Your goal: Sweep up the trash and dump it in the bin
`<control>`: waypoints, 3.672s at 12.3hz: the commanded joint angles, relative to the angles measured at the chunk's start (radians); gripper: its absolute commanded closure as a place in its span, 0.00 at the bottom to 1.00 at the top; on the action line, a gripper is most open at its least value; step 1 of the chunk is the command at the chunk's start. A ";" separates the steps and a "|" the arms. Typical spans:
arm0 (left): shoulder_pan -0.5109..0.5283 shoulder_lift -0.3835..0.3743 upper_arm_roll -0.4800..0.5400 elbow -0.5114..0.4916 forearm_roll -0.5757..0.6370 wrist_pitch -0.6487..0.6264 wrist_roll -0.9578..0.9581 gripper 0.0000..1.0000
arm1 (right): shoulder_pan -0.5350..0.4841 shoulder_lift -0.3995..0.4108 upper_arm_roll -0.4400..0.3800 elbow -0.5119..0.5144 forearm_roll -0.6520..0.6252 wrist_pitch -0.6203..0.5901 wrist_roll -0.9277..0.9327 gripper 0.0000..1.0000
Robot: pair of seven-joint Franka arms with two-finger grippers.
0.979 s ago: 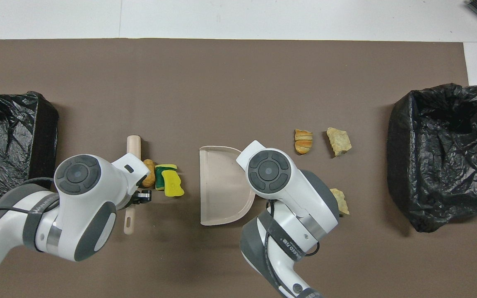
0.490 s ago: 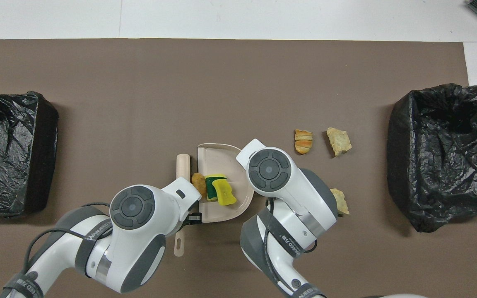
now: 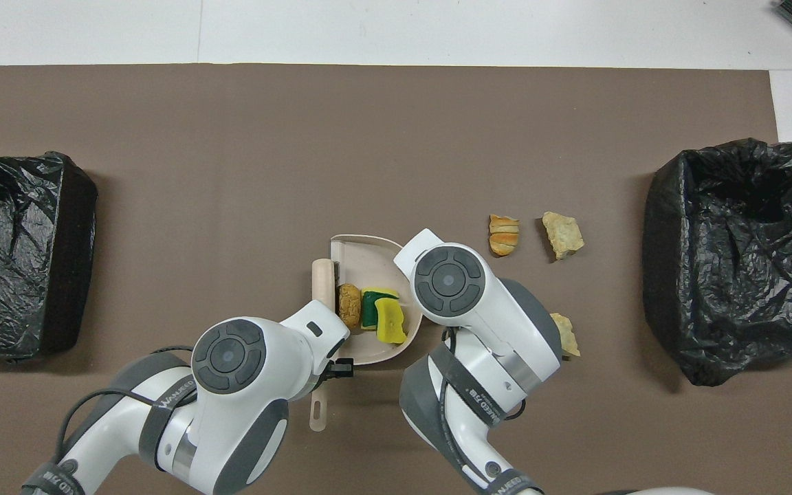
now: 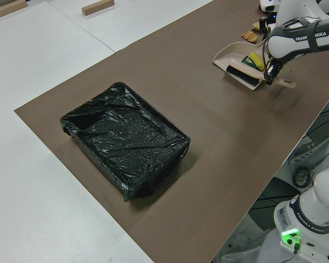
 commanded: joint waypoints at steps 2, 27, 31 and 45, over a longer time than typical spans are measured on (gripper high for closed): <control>0.023 -0.104 0.027 -0.009 -0.019 -0.060 -0.025 1.00 | -0.046 -0.017 0.007 0.077 -0.017 -0.066 -0.057 1.00; -0.250 0.042 -0.002 -0.063 0.162 0.092 -0.441 0.58 | -0.959 -0.140 -0.010 0.282 -0.357 -0.151 -1.039 1.00; -0.183 0.028 0.002 -0.046 0.163 0.049 -0.432 0.00 | -0.968 -0.271 -0.010 0.054 -0.654 -0.011 -0.805 1.00; 0.277 -0.127 0.013 0.148 0.323 -0.247 -0.081 0.00 | -0.859 -0.393 0.007 -0.012 -0.614 -0.095 -0.757 1.00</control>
